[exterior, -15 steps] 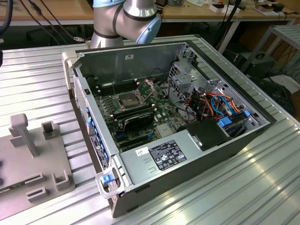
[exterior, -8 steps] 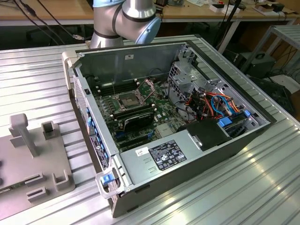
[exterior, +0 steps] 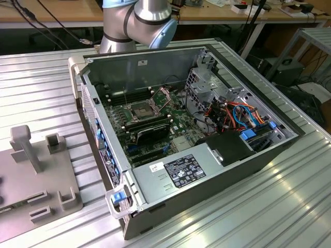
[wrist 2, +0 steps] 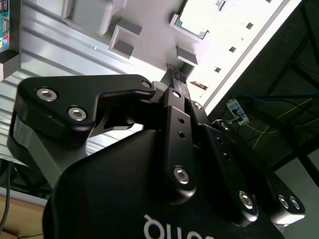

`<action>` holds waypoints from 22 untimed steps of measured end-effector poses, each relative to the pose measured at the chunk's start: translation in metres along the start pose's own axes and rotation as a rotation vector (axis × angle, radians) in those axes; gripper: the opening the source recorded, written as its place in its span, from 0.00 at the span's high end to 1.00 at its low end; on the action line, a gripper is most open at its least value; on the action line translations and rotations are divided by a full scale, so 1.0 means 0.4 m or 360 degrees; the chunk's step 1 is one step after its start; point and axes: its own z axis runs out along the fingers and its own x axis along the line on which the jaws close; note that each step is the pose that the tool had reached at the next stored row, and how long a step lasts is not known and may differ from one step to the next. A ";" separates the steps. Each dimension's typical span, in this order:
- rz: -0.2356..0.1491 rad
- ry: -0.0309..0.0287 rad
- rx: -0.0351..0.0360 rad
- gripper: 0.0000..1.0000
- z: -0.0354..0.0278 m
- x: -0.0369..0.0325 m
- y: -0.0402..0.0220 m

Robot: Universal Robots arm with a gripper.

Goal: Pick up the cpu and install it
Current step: 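Reach for the cpu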

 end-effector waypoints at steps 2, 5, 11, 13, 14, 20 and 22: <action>0.0000 0.00017 0.0000 0.89 0.009 0.016 -0.002; 0.0000 0.00029 0.0000 0.89 0.012 0.022 -0.003; 0.0000 0.00032 0.0000 0.89 0.012 0.023 -0.006; 0.0000 0.00031 0.0000 0.89 0.013 0.024 -0.012; 0.0000 0.00031 0.0000 0.89 0.015 0.025 -0.017; 0.0000 0.00031 0.0000 0.89 0.037 0.029 -0.038; 0.0000 0.00031 0.0000 0.89 0.054 0.031 -0.041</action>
